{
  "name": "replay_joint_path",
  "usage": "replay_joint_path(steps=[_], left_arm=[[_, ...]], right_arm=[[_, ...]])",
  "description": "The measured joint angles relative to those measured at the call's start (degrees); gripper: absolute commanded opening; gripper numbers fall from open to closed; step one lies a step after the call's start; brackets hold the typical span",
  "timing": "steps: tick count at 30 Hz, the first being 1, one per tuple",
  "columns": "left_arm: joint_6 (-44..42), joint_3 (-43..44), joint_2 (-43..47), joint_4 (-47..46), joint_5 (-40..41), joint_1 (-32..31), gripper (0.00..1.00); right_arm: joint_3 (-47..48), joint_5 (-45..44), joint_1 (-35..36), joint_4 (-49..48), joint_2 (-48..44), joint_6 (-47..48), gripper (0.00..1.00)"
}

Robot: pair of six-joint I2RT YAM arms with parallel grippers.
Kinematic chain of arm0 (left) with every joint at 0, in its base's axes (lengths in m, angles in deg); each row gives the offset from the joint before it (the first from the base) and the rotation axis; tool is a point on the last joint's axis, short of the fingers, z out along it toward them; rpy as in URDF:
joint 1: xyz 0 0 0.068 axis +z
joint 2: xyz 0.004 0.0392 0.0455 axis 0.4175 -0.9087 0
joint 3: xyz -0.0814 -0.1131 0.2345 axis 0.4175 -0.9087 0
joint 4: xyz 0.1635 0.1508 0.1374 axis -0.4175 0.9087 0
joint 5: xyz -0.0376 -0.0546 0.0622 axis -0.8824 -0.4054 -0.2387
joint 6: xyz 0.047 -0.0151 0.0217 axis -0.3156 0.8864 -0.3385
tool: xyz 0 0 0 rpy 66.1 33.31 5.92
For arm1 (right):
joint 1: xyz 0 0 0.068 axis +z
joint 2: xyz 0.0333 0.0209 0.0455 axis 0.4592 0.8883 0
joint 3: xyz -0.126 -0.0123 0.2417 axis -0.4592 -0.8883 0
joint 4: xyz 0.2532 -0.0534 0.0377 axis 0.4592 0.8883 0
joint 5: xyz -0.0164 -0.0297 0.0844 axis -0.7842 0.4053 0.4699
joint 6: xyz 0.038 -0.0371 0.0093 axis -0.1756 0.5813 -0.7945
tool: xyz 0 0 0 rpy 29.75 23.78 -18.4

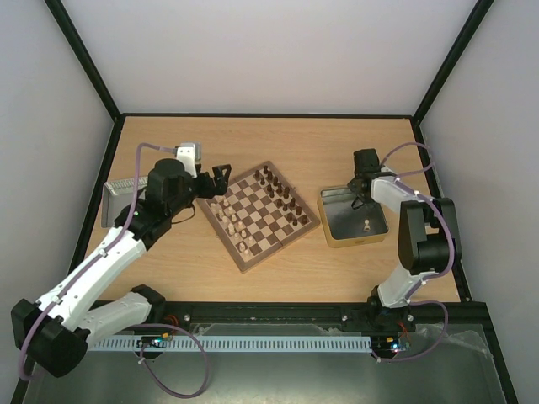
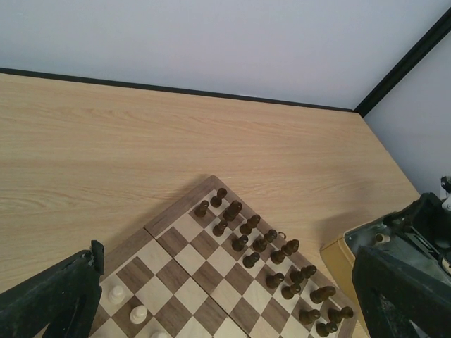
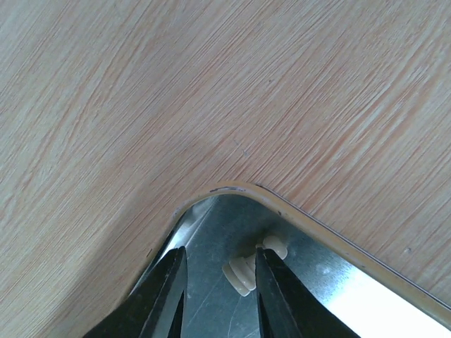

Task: Set up the chess pieces on the board
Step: Pick up the chess piece from the storage box.

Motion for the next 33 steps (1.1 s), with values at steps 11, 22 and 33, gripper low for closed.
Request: replay_joint_path(steps=[11,22,33], left_arm=[[-1.99,-0.02,-1.88,-0.17,-1.49,1.01,0.98],[-2.36,-0.04,-3.1,-0.37,-4.31,3.8,0.98],[-2.32,-0.13,-3.1,-1.05,-5.86,4.48,0.98]], right_arm=[[-1.11,0.02,0.02,0.17,0.46,-0.87,0.33],[-1.25,-0.11,0.02,1.01,1.7,-0.57,0.29],[-3.06,0.52,0.02,1.46,1.95,1.18,0.24]])
